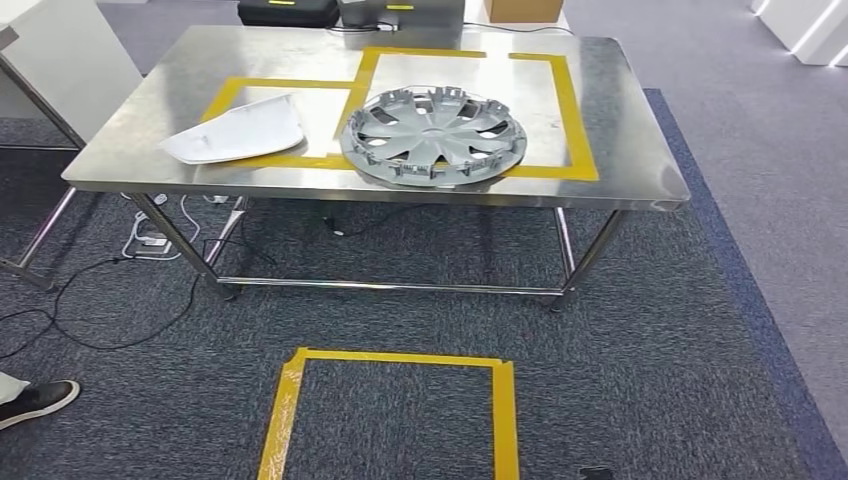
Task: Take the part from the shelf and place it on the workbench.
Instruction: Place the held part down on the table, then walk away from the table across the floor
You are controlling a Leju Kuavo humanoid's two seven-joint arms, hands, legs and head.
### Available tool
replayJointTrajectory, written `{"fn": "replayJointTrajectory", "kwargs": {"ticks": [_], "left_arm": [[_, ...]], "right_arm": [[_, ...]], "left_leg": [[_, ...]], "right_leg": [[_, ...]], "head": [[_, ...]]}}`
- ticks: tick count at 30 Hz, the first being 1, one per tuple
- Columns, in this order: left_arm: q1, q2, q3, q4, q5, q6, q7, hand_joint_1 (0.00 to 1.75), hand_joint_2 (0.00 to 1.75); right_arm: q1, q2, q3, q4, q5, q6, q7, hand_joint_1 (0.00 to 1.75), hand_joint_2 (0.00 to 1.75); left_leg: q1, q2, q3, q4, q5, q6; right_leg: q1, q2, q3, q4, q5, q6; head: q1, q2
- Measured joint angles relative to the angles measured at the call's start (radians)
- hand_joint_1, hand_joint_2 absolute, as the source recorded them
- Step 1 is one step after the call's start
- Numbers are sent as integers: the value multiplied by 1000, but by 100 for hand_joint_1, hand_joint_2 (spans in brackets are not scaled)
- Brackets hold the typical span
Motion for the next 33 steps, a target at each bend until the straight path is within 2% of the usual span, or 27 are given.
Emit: {"fn": "replayJointTrajectory", "kwargs": {"ticks": [1,2,3,4,5,6,8,9,10,12,13,14,15,16,17,19,20,22,23,25,26,27,28,29,30,31,33], "left_arm": [[0,1,0,0,-5,-1,0,0,0],[0,2,0,0,-10,-2,0,0,0],[1,3,0,0,-16,-2,0,0,0],[1,3,0,0,-23,-2,1,0,0],[1,4,0,0,-30,0,3,0,0],[2,4,0,0,-36,2,6,0,0],[3,8,0,0,-45,8,13,0,0],[5,10,0,0,-49,11,16,0,0],[8,12,0,0,-53,13,18,0,0],[11,14,0,0,-60,14,19,0,0],[11,15,0,0,-65,14,20,0,0],[11,17,0,0,-69,12,21,0,0],[12,18,0,0,-74,10,22,0,0],[12,20,0,0,-78,7,24,0,0],[12,22,0,0,-82,4,25,0,0],[11,26,-1,0,-86,0,29,0,0],[11,27,-1,0,-88,0,32,0,0],[12,29,-1,0,-94,-1,41,0,0],[14,30,-1,0,-99,-1,46,0,0],[14,32,-3,0,-110,-1,56,0,0],[13,33,-3,0,-115,-1,61,0,0],[11,33,-4,0,-121,-2,64,0,0],[11,34,-4,0,-126,-4,67,0,0],[11,35,-5,0,-130,-7,68,0,0],[11,35,-5,0,-135,-11,69,0,0],[11,36,-6,0,-138,-16,69,0,0],[9,37,-9,0,-145,-23,69,0,0]], "right_arm": [[-2,0,3,18,18,2,34,0,0],[-5,1,8,33,35,3,62,0,0],[-10,1,14,46,51,3,83,0,0],[-15,2,21,56,67,2,99,0,0],[-20,3,29,65,83,1,113,0,0],[-23,4,36,72,97,-1,125,0,0],[-24,6,51,86,125,-5,142,0,0],[-24,6,59,90,139,-6,148,0,0],[-24,6,68,95,155,-7,153,0,0],[-24,7,88,102,189,-7,163,0,0],[-24,8,99,106,205,-7,168,0,0],[-24,8,110,109,220,-6,173,0,0],[-24,8,121,112,232,-6,177,0,0],[-25,9,130,114,241,-6,180,0,0],[-26,10,140,115,248,-6,183,0,0],[-29,13,153,118,253,-7,186,0,0],[-31,14,157,120,253,-8,189,0,0],[-37,16,162,122,253,-4,199,0,0],[-40,16,163,123,251,3,205,0,0],[-44,17,164,124,236,12,217,0,0],[-44,17,163,125,225,15,224,0,0],[-44,17,161,125,216,14,231,0,0],[-44,17,160,126,214,14,239,0,0],[-43,17,159,127,218,13,246,0,0],[-44,16,158,128,225,11,250,0,0],[-44,16,158,128,233,8,251,0,0],[-47,16,159,128,249,0,246,0,0]], "left_leg": [[0,0,-16,4,10,-2],[-1,0,-29,9,20,-6],[-2,-1,-40,16,27,-10],[-4,0,-47,22,35,-15],[-5,0,-52,25,43,-20],[-6,0,-55,26,51,-26],[-2,-2,-63,29,52,-39],[-1,-4,-70,48,28,-45],[1,-5,-82,86,-11,-50],[3,-5,-111,208,-103,-60],[3,-5,-122,267,-129,-63],[4,-5,-119,300,-132,-65],[5,-4,-102,300,-118,-64],[5,0,-63,255,-94,-61],[4,14,-11,182,-73,-56],[-4,52,72,46,-57,-42],[-9,64,87,14,-59,-35],[-11,57,81,4,-54,-22],[-9,48,77,-1,-49,-16],[-3,29,68,-8,-37,-5],[-2,20,62,-9,-33,-1],[-2,8,57,-8,-30,1],[-3,-4,52,-7,-27,2],[-3,-17,49,-6,-25,2],[-3,-30,47,-3,-24,2],[-3,-44,46,0,-24,1],[-4,-69,42,9,-25,-4]], "right_leg": [[0,0,41,-38,33,-1],[0,0,98,-103,51,-3],[0,1,161,-188,52,-6],[1,2,210,-261,38,-10],[2,3,241,-311,21,-16],[5,3,253,-336,12,-23],[5,-5,240,-337,19,-42],[4,-11,233,-337,27,-51],[3,-18,225,-338,36,-59],[4,-31,208,-336,50,-66],[5,-38,199,-335,56,-66],[6,-48,190,-331,61,-66],[7,-57,182,-328,64,-66],[8,-67,175,-324,66,-65],[9,-77,173,-319,67,-64],[14,-96,170,-313,69,-58],[16,-105,171,-312,71,-54],[18,-120,169,-312,74,-44],[17,-109,166,-307,69,-38],[12,-56,134,-248,28,-28],[9,-26,104,-187,-6,-24],[8,-9,70,-113,-38,-21],[7,-3,38,-48,-59,-18],[7,-1,19,-10,-62,-17],[6,0,20,-14,-44,-17],[6,5,39,-59,-9,-18],[3,42,101,-196,61,-22]], "head": [[0,0],[0,0],[1,0],[1,0],[1,0],[1,0],[1,0],[1,0],[0,0],[-2,0],[-3,0],[-3,0],[-3,0],[-3,0],[-3,0],[-2,0],[-3,0],[-5,0],[-5,0],[-1,0],[1,0],[2,0],[2,0],[2,0],[2,0],[2,0],[2,0]]}}
